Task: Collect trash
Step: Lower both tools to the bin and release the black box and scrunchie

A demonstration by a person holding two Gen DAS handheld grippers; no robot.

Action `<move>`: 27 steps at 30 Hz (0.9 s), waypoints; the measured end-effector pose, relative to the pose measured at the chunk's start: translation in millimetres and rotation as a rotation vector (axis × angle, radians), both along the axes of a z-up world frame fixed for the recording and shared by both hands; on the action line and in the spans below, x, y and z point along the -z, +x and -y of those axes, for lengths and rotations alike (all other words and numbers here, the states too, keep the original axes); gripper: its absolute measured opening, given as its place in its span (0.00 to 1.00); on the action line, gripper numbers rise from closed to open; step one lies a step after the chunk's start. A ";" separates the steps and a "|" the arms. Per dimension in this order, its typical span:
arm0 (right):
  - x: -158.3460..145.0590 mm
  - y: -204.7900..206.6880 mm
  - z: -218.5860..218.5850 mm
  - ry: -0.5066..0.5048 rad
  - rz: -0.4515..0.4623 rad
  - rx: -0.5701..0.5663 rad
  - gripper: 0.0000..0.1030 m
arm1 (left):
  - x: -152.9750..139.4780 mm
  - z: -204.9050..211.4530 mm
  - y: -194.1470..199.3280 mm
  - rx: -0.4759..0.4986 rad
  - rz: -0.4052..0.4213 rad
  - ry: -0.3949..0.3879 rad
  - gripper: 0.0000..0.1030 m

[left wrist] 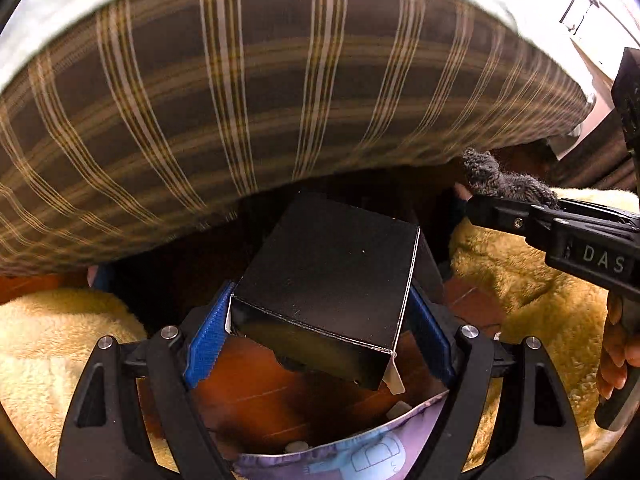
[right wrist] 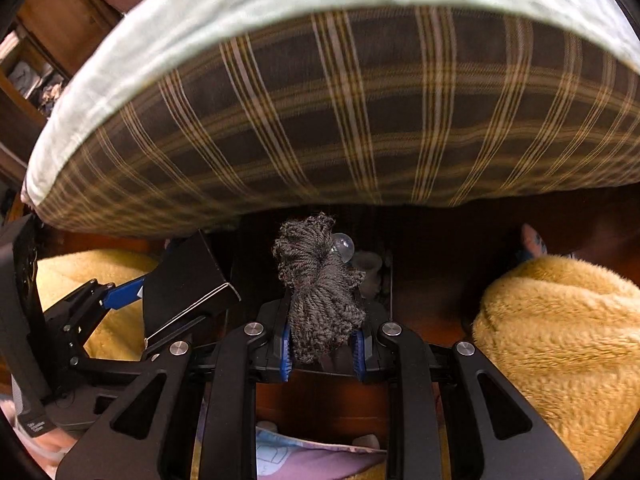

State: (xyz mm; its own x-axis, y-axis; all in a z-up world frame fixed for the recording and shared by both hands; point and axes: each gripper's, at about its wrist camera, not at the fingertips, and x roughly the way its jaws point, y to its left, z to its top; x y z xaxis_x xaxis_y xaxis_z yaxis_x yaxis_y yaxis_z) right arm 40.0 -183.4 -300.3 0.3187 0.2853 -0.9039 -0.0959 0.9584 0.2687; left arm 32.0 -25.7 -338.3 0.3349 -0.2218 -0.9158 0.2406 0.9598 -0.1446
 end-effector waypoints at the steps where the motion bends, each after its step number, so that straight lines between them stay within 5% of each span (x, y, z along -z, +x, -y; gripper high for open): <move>1: 2.8 0.6 -0.6 -0.001 -0.006 -0.001 0.23 | 2.8 0.8 3.6 0.000 -0.011 0.001 0.76; 11: 33.3 18.2 -4.9 0.011 -0.090 -0.004 0.27 | 21.8 0.3 18.4 0.007 -0.081 0.011 0.78; 13: 33.7 22.3 -5.1 0.016 -0.095 0.004 0.36 | 23.6 1.9 21.0 0.012 -0.086 0.018 0.79; 15: 34.2 25.6 -3.4 0.023 -0.094 0.016 0.54 | 25.5 3.5 24.4 0.015 -0.093 0.023 0.80; 27: 1.0 27.1 15.3 0.046 -0.011 0.085 0.88 | -7.9 -6.2 26.6 -0.009 -0.023 0.031 0.92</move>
